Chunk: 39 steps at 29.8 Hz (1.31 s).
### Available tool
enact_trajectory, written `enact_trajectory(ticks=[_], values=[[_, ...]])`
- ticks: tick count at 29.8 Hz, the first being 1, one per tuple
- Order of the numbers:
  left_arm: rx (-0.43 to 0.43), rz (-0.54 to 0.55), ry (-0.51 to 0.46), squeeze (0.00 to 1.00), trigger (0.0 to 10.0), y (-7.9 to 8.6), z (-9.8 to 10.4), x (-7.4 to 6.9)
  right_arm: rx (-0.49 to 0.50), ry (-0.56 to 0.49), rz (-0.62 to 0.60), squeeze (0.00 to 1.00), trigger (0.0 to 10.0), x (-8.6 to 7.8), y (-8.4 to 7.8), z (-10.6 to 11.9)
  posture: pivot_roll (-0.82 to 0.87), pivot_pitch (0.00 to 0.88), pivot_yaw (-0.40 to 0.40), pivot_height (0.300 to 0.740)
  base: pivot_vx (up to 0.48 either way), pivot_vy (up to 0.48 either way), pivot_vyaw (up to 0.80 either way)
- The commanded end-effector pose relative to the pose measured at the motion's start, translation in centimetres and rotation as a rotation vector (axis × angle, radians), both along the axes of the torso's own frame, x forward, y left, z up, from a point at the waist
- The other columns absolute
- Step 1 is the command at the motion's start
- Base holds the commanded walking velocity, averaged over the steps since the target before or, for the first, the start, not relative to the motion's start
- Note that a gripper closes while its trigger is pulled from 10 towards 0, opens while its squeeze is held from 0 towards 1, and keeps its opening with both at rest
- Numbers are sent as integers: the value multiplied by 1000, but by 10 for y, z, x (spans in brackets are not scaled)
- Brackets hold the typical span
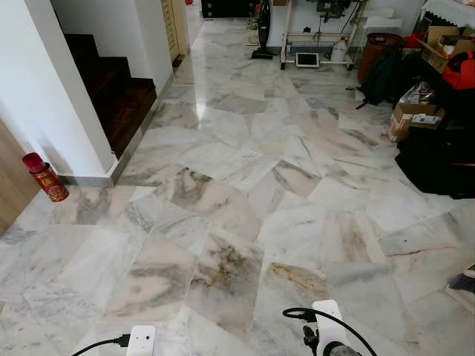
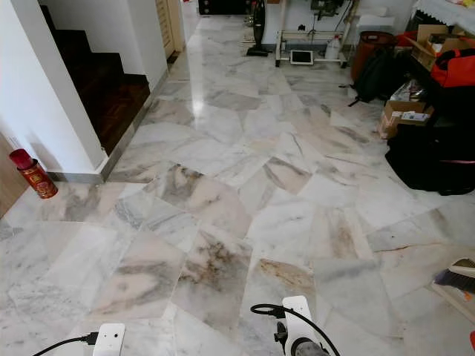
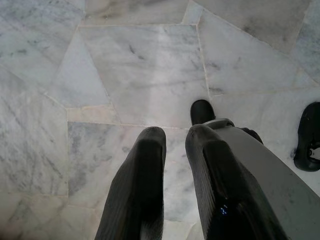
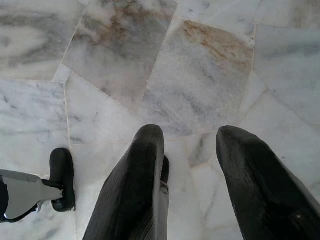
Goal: Setting the table
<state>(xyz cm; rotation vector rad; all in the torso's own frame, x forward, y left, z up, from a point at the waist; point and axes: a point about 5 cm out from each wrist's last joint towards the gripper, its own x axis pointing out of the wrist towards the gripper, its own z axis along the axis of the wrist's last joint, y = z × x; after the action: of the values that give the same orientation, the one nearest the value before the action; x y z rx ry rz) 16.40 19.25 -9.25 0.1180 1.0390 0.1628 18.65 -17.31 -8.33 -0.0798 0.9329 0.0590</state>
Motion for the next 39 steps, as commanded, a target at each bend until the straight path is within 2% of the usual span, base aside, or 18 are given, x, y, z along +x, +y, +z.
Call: enact_trajectory(ticks=[1,18,19,21,29,33,36,39], values=[[-189,-271,-178,0,10000,-33,20,42,176,-84,-188,0,10000,-3,-16,3,-271,0,140,740,0,0,0],[-190,-271,-180,0,10000,-33,20,43,178,-89,-196,0,10000,-2,-15,3,-265,0,139,740,0,0,0],[-194,-210,-192,0,10000,-30,20,41,169,-102,-121,0,10000,15,-10,11,-162,0,64,740,0,0,0],[-195,-182,-194,0,10000,-29,19,40,163,-106,-83,0,10000,22,-8,14,-160,0,62,740,0,0,0],[-207,-166,-192,0,10000,-29,17,37,175,-103,-59,0,10000,22,-6,14,-149,0,47,740,0,0,0],[-214,-153,-203,0,10000,-30,18,37,174,-112,-51,0,10000,26,-9,17,-121,0,9,740,0,0,0],[-216,-126,-234,0,10000,-31,21,43,172,-128,-31,0,10000,32,-10,21,-104,0,-14,740,0,0,0],[-202,-51,-289,0,10000,-26,27,51,189,-170,-24,0,10000,46,-11,30,-87,0,-46,740,0,0,0]])
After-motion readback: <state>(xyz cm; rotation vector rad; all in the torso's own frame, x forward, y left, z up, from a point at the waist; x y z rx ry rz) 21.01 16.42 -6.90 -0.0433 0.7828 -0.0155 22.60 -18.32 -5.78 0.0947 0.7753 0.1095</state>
